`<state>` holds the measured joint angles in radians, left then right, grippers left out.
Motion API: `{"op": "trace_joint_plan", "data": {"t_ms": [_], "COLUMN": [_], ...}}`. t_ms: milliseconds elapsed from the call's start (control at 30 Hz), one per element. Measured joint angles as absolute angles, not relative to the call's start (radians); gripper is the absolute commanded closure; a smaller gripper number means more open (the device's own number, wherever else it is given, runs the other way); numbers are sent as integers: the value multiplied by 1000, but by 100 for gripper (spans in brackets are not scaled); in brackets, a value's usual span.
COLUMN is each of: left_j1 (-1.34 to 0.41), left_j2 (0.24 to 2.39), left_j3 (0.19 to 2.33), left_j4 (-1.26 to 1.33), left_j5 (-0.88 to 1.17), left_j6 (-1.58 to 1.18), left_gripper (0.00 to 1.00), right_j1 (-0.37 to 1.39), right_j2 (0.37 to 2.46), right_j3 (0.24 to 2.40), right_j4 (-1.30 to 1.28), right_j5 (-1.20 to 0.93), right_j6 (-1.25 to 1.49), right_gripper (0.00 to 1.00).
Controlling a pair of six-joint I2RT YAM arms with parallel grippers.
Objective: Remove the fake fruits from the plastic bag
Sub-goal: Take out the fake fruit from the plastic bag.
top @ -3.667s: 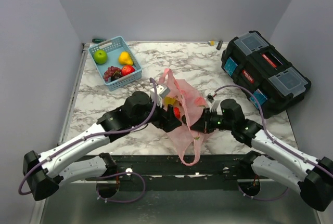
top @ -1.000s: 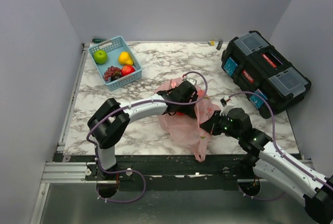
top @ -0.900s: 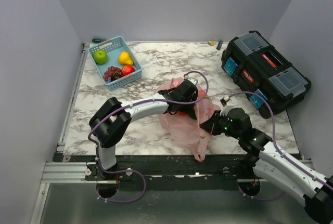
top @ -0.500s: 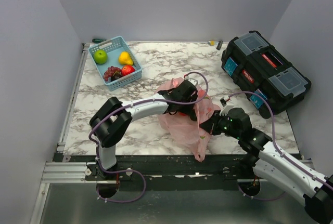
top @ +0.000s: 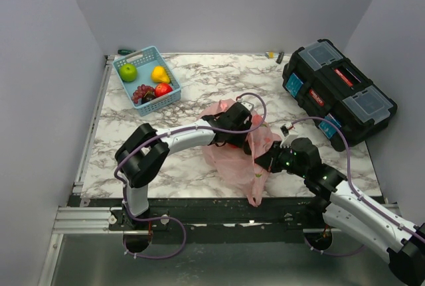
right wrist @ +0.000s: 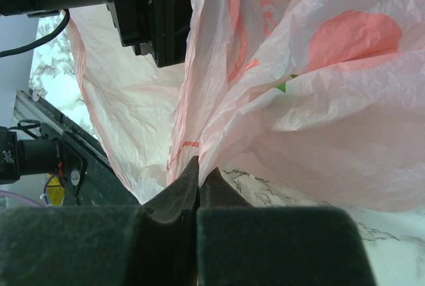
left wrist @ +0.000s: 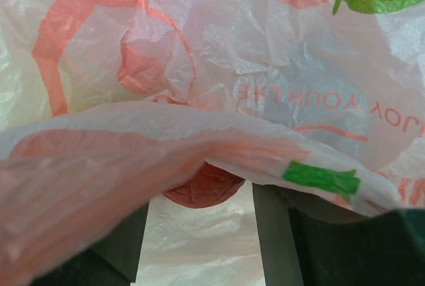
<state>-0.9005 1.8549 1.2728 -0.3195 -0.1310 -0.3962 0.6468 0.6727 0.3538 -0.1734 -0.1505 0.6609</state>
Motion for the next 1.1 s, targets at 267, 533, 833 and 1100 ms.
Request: {"op": "trace_joint_plan", "data": {"t_ms": [267,533,833,1100], "left_j1": [-899,-896,-885,-774], "left_j2": [1711,1498,1346,1098], "left_j3": [1139,1079,1081,1054], "left_j4": [-328,-332,-319,-257], "left_j5": [-80,21,166,223], "left_j6": [-402,-428,-472,-554], "left_gripper": [73,80,95,100], "right_j1": [647,647,647,647], "right_j2": [675,678,650,621], "right_j3": [352,352,345,333], "right_j4": [-173,-172,-172,-171], "right_j5": [-152,-154,-162,-170], "right_j6": [661,661,661,661], "right_gripper": [99,99,99,99]}}
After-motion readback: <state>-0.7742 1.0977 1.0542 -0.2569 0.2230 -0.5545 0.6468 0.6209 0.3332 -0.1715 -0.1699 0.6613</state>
